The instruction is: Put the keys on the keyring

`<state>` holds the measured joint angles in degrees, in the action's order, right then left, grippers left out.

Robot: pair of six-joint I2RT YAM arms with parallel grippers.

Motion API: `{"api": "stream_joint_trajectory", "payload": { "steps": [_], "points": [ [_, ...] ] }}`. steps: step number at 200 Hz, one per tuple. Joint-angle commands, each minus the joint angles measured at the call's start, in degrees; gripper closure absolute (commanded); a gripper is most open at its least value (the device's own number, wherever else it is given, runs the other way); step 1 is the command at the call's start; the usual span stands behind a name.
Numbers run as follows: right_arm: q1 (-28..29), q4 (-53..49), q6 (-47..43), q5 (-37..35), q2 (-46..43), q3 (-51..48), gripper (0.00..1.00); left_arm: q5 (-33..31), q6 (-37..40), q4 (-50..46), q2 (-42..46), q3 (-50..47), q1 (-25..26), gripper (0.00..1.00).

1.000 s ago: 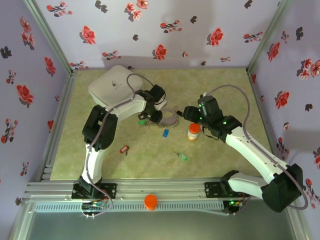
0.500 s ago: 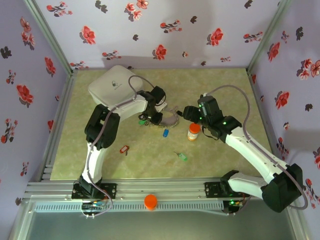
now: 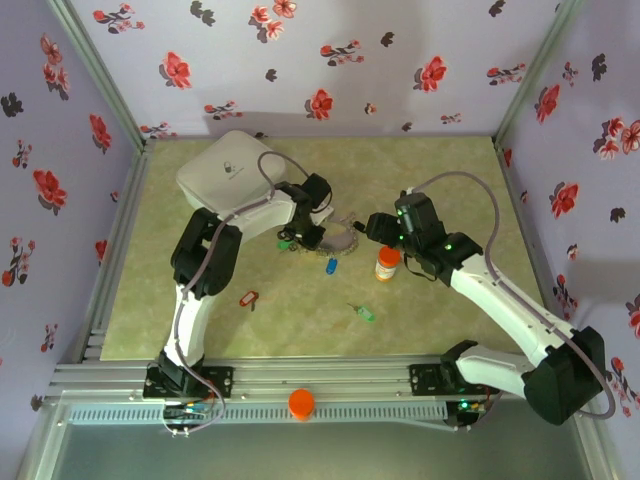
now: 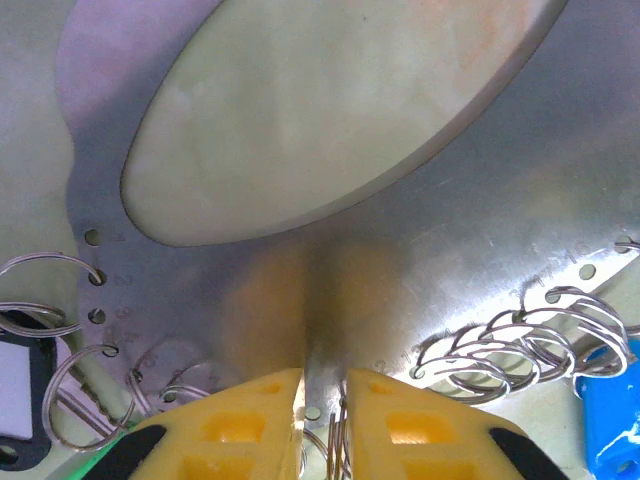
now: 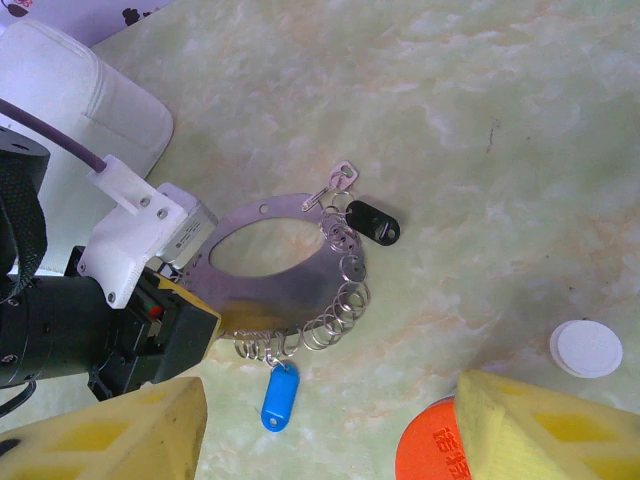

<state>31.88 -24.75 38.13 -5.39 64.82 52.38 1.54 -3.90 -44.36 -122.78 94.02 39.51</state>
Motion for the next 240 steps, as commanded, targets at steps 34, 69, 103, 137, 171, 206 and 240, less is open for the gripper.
{"api": "stream_joint_trajectory", "payload": {
  "steps": [34, 69, 103, 137, 171, 206, 240],
  "points": [
    [-0.3, 1.5, 1.0, 0.2, -0.6, -0.2, 0.34, -1.1, 1.1, -2.2, -0.9, 0.1, 0.5, 0.98],
    [-0.4, 1.2, 0.9, 0.2, -0.9, -0.1, 0.35, -6.4, 3.2, -1.3, 2.8, -0.5, 2.1, 1.00],
    [-0.6, 1.2, 0.8, 0.1, -1.5, -0.2, 0.35, -17.6, 4.4, 1.4, 9.7, -3.8, 4.6, 1.00],
    [-0.7, 1.5, 0.1, 0.6, -1.6, 0.4, 0.36, -22.4, 3.1, 7.3, 20.3, -11.2, 4.9, 1.00],
    [-0.7, 2.5, -1.7, 2.6, -1.2, 0.9, 0.37, -16.3, -1.9, 8.0, 28.5, -14.4, 4.4, 1.00],
    [-0.4, 3.1, -4.7, 6.5, -0.2, 1.9, 0.40, -9.9, -9.2, 6.1, 31.8, -14.8, 4.0, 1.00],
    [1.5, 3.4, -6.3, 13.1, 0.6, 2.7, 0.45, -7.0, -18.2, 6.4, 34.6, -15.8, 3.9, 1.00]
  ]
}}
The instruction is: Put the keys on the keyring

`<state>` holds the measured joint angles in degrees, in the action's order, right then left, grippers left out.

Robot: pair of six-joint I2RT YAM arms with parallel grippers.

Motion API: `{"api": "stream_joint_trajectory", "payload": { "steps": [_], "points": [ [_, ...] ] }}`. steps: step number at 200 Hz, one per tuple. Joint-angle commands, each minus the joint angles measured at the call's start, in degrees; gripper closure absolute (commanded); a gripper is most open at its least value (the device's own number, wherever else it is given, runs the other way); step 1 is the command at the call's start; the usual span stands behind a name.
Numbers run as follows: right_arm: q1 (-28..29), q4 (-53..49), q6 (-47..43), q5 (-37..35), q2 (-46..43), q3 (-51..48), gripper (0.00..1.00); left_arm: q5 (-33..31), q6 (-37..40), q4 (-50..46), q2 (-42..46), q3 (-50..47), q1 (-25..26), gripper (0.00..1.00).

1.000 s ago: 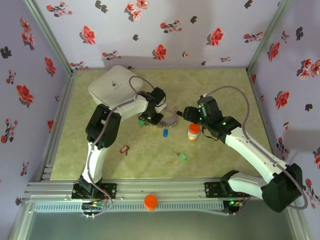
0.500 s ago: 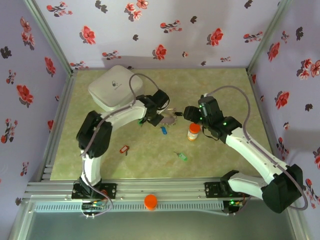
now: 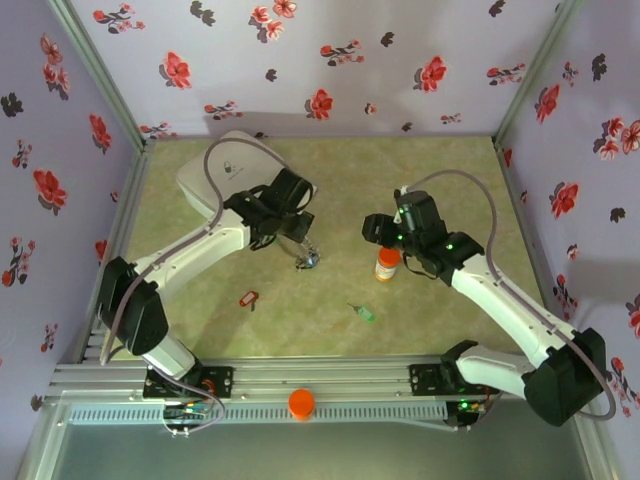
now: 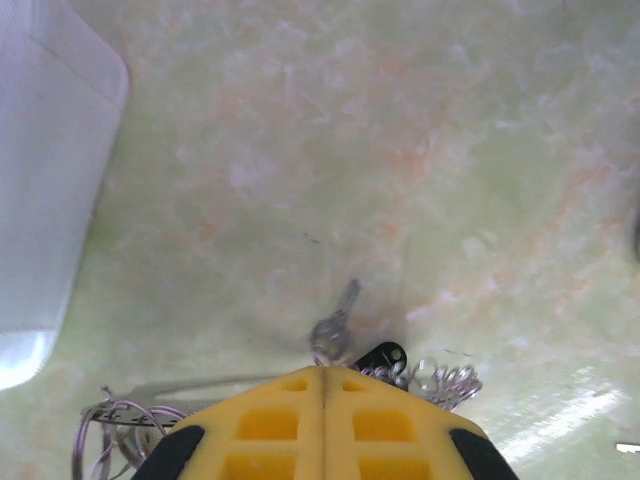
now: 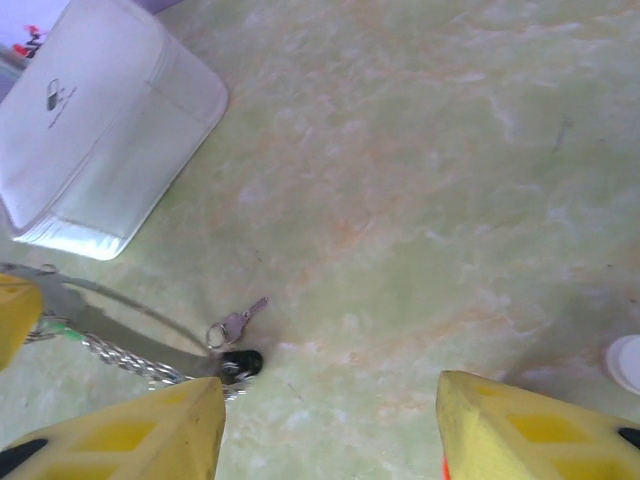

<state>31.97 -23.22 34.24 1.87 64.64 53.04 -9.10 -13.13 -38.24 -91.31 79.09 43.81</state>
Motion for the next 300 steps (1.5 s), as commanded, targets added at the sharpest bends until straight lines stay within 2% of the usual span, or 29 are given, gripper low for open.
{"api": "stream_joint_trajectory", "payload": {
  "steps": [1, 34, 77, 108, 145, 179, 207, 300],
  "points": [
    [1.5, 1.9, -2.4, 5.9, 0.7, 2.0, 0.46, 3.7, -9.4, 0.4, 3.2, -1.0, -0.4, 1.00],
    [5.8, 1.0, -1.3, 6.7, 0.9, 2.0, 0.52, 6.2, -20.2, 2.7, 6.0, -3.4, -0.4, 1.00],
    [8.5, 7.1, 4.4, 8.6, 1.9, -0.5, 0.62, 8.0, -27.5, 5.4, 9.4, -5.6, -0.6, 1.00],
    [8.8, 14.7, 7.4, 12.3, 3.7, -2.3, 0.64, 10.5, -28.6, 6.3, 10.1, -6.3, -0.7, 1.00],
    [9.6, 16.8, 7.6, 12.8, 5.6, -3.1, 0.68, 11.6, -31.7, 8.6, 11.4, -8.3, -1.1, 1.00],
    [11.0, 17.0, 6.4, 10.5, 6.2, -3.8, 0.69, 12.2, -33.5, 10.7, 13.0, -10.7, -1.4, 1.00],
    [11.2, 18.5, 7.1, 10.8, 7.7, -4.3, 0.76, 12.5, -34.4, 12.0, 14.1, -12.2, -1.6, 1.00],
    [11.3, 28.5, 13.4, 15.1, 12.9, -6.8, 0.73, 15.2, -35.5, 15.9, 15.3, -15.7, -1.7, 1.00]
  ]
}}
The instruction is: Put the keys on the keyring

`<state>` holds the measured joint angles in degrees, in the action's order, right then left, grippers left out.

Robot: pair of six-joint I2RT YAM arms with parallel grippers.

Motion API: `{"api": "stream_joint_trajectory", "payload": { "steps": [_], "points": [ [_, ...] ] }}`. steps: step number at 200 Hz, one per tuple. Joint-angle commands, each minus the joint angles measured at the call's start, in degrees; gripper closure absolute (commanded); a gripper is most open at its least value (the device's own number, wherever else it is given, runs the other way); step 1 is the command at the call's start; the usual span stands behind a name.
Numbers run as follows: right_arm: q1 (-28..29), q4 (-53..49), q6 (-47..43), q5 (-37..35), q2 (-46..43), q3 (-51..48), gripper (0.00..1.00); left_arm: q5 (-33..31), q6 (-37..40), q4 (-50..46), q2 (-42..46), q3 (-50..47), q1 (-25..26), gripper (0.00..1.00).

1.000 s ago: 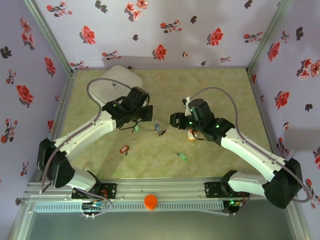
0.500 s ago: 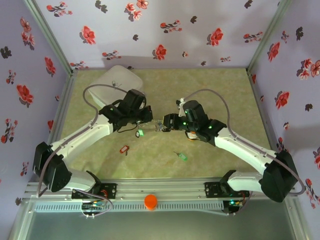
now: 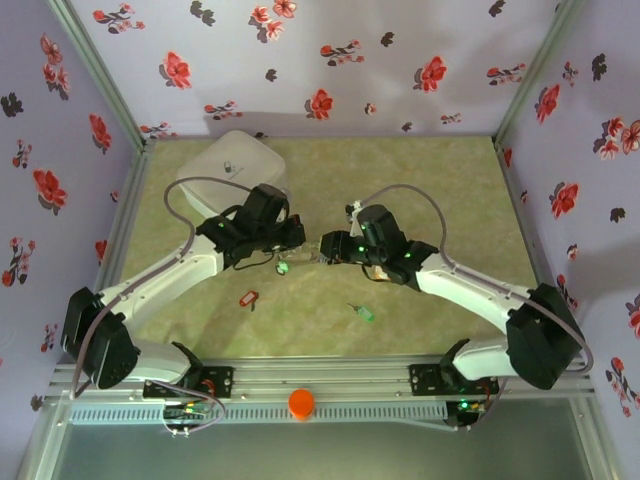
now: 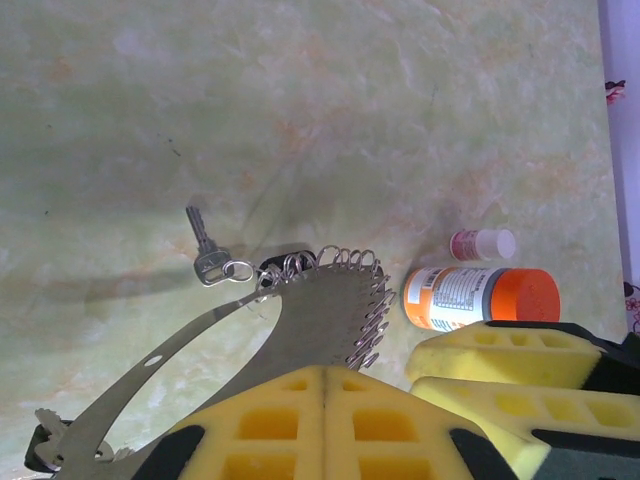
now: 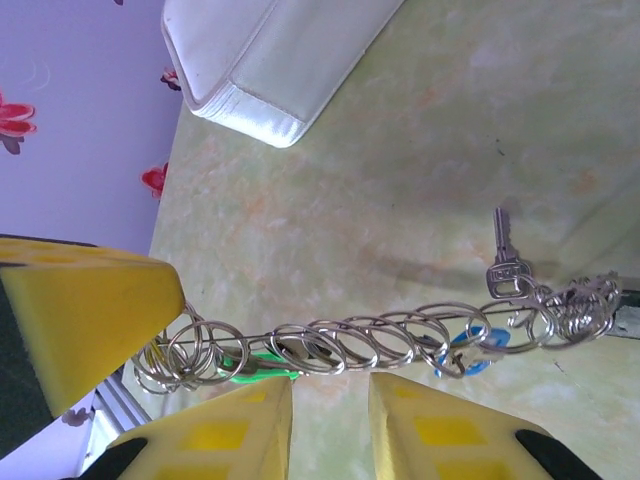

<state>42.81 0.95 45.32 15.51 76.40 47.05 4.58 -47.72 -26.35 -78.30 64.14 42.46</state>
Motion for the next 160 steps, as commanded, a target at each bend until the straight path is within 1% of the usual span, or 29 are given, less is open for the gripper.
{"api": "stream_joint_trajectory", "payload": {
  "steps": [1, 38, 86, 133, 160],
  "points": [
    [0.4, 4.4, 2.4, 1.6, 1.1, -0.9, 0.73, 1.5, -0.9, 4.0, 2.3, -0.8, -0.4, 1.00],
    [0.4, 6.2, 2.9, 2.0, 2.3, -1.1, 0.72, 1.9, -1.0, 4.3, 2.7, -1.2, -0.4, 1.00],
    [0.3, 5.8, 2.1, 1.2, 2.9, -0.8, 0.68, 2.0, -1.0, 4.5, 3.2, -1.6, -0.4, 1.00],
    [0.3, 10.0, 2.7, 4.5, 3.1, -1.2, 0.69, 2.3, -1.2, 4.9, 3.2, -1.8, -0.4, 1.00],
    [0.3, 9.6, 2.4, 4.3, 3.1, -1.3, 0.70, 2.3, -1.3, 5.1, 3.2, -1.8, -0.4, 1.00]
  ]
}}
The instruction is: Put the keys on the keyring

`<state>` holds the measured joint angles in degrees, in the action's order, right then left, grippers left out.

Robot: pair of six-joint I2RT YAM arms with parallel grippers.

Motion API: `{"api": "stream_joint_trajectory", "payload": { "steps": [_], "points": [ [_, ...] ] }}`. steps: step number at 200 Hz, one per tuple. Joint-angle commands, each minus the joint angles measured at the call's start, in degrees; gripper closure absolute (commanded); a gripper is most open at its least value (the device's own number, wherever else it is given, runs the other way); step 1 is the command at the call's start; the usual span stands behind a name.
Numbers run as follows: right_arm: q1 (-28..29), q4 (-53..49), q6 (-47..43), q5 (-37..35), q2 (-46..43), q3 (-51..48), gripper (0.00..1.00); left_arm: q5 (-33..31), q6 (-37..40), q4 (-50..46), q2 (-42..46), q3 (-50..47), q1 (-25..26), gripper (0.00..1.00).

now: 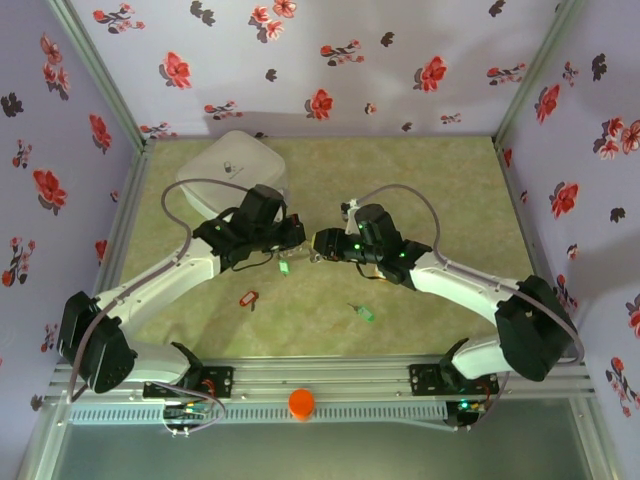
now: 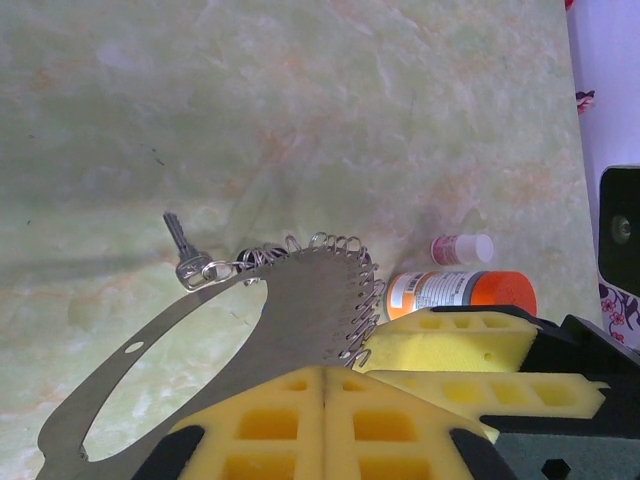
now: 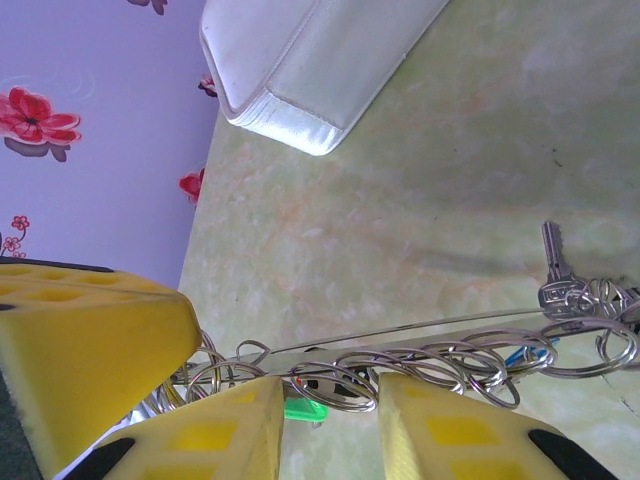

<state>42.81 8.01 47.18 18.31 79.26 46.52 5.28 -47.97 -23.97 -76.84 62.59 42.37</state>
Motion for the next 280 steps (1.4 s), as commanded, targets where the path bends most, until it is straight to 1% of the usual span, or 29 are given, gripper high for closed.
{"api": "stream_joint_trajectory", "payload": {
  "steps": [1, 68, 104, 142, 169, 209, 245, 257, 263, 280],
  "points": [
    [0.3, 2.5, 0.5, 1.5, 0.3, -0.7, 0.70, 1.6, -1.1, 2.7, 1.7, -0.3, -0.3, 1.00],
    [0.3, 0.6, -0.9, -0.1, 0.9, -0.6, 0.68, 1.8, -1.1, 3.0, 1.5, -0.3, -0.4, 1.00],
    [0.2, 2.0, -1.1, 1.7, 0.5, -0.6, 0.73, 1.8, -1.3, 3.2, 1.5, -0.4, -0.4, 1.00],
    [0.3, 1.3, -1.6, 1.5, -0.3, -0.8, 0.79, 1.9, -1.5, 3.5, 1.4, -0.7, -0.5, 1.00],
    [0.3, 0.8, -1.7, 1.1, -0.3, -0.8, 0.86, 1.9, -1.5, 3.6, 1.4, -0.8, -0.5, 1.00],
    [0.3, -0.6, -2.1, 0.1, -0.4, -0.4, 1.00, 1.9, -1.5, 3.5, 1.5, -0.9, -0.5, 1.00],
    [0.3, -1.9, -3.5, -0.5, -1.3, 0.3, 1.00, 1.8, -2.0, 3.6, 1.5, -1.7, -0.7, 1.00],
    [0.3, -3.3, -5.1, -1.0, -1.7, 0.8, 1.00, 1.3, -2.6, 3.7, 1.9, -2.5, -0.7, 0.87],
    [0.4, -4.3, -6.1, -1.5, -1.8, 1.4, 1.00, 1.0, -3.0, 4.0, 2.2, -3.0, -0.7, 0.82],
    [0.4, -7.7, -9.1, -2.4, -1.9, 3.1, 1.00, 0.2, -4.5, 5.6, 3.5, -5.1, -0.7, 0.72]
  ]
}}
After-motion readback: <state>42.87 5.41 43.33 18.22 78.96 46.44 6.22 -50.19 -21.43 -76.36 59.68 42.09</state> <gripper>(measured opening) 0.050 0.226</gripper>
